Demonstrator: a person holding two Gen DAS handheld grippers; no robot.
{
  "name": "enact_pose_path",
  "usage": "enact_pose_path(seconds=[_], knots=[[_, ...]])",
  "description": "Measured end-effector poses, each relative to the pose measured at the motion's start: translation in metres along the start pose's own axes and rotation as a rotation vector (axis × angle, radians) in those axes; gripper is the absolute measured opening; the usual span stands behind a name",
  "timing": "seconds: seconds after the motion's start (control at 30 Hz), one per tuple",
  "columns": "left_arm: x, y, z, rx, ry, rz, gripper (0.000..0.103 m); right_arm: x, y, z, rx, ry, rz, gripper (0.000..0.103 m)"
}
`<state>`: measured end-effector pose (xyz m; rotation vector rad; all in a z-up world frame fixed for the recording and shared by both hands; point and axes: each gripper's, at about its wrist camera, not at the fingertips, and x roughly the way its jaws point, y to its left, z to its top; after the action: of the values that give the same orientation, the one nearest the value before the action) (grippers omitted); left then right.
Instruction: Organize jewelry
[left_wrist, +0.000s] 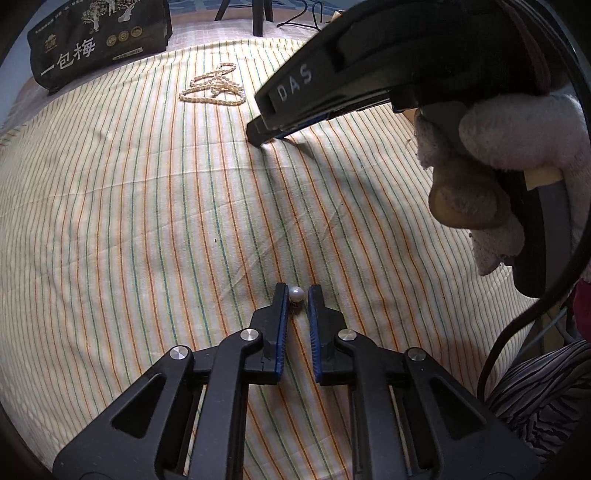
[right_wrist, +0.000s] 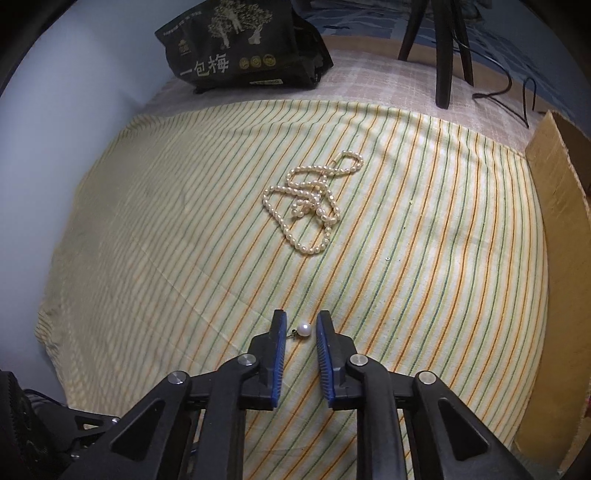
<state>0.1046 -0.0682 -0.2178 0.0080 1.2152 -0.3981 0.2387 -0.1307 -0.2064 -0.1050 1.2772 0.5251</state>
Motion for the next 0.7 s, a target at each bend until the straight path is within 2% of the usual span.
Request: enact_pose_path(seconds=[0.07,0.37,0.7], knots=[[0.0,-0.002,0.0,0.002,-0.002,0.003,0.007,0.0,0.001,0.0,-0.007,-0.001,-0.016,0.009],[-0.008,-0.013,-0.006,0.028,-0.027,0.032,0.007,-0.012,-0.012,-0.004,0.015,-0.031,0.001,0.008],[-0.037,-0.012,-0.005,0.001,-0.083,0.021,0.007,-0.062,-0.025,-0.015,0.048,-0.133,0.011,0.008]])
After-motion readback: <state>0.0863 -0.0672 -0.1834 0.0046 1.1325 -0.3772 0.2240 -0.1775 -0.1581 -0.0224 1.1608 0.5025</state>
